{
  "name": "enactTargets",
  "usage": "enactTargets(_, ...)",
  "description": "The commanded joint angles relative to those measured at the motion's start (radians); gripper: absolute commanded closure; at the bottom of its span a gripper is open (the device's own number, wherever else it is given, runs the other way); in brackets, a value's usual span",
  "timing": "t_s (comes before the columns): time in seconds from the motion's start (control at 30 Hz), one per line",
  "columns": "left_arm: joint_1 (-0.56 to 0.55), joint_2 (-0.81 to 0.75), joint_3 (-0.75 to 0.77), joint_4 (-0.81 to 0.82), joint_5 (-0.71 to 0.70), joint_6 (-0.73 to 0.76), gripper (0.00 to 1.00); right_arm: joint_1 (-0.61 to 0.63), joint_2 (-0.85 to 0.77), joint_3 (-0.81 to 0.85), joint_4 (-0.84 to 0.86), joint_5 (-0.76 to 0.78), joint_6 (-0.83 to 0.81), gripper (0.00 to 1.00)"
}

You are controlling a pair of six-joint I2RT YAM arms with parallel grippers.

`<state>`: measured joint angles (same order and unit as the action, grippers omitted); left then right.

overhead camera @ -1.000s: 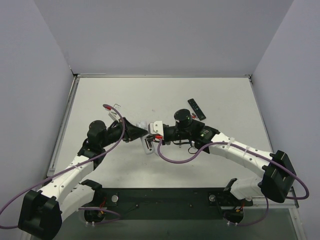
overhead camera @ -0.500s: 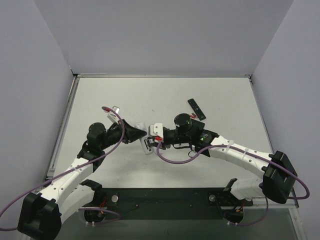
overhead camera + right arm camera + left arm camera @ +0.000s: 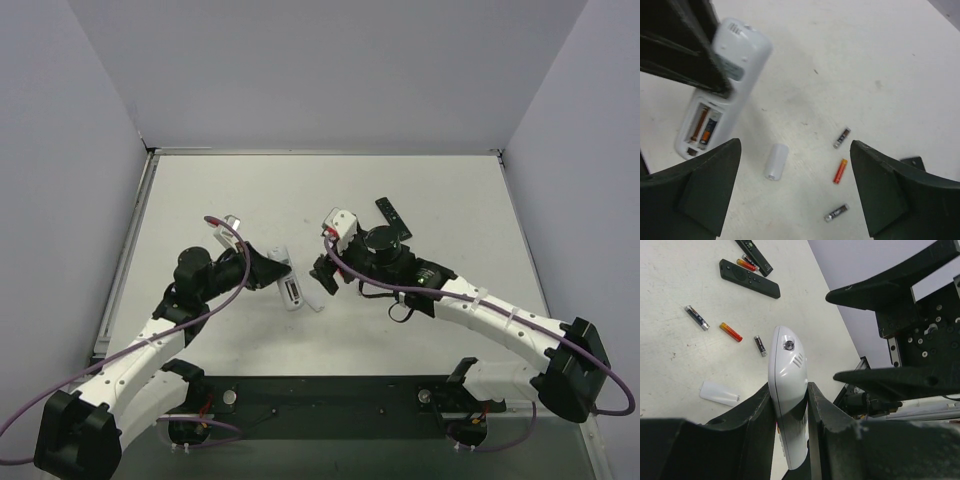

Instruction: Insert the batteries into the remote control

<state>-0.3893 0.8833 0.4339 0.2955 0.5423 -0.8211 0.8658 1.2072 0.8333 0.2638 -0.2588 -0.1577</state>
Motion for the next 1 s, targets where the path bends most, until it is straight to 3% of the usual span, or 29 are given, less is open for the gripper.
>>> enactTargets(0.0, 0.009, -0.021, -0.007, 0.001, -0.036, 0.046, 1.00, -0.043, -0.006, 0.064, -0.230, 0.252, 0.289, 0.04)
enactTargets(0.03, 0.010, -0.021, -0.007, -0.001, -0.036, 0.053, 1.00, -0.053, -0.011, 0.037, -0.244, 0.301, 0.326, 0.00)
enactTargets(0.2, 0.010, -0.027, -0.012, -0.039, -0.054, 0.089, 1.00, -0.168, -0.040, -0.048, -0.331, 0.340, 0.571, 0.00)
enactTargets(0.33, 0.010, -0.027, -0.026, -0.042, -0.067, 0.092, 1.00, -0.180, 0.000, -0.053, -0.391, 0.342, 0.618, 0.01)
enactTargets(0.5, 0.012, -0.029, -0.038, -0.047, -0.082, 0.088, 1.00, -0.179, 0.099, -0.046, -0.454, 0.418, 0.713, 0.19)
enactTargets(0.8, 0.018, -0.018, -0.060, -0.050, -0.108, 0.068, 1.00, -0.133, 0.270, -0.022, -0.387, 0.444, 0.780, 0.47)
enactTargets(0.83, 0.018, -0.017, -0.061, -0.045, -0.107, 0.065, 1.00, -0.125, 0.282, -0.005, -0.383, 0.449, 0.782, 0.54)
enactTargets(0.97, 0.018, -0.015, -0.073, -0.038, -0.107, 0.056, 1.00, -0.099, 0.353, 0.018, -0.382, 0.474, 0.796, 0.62)
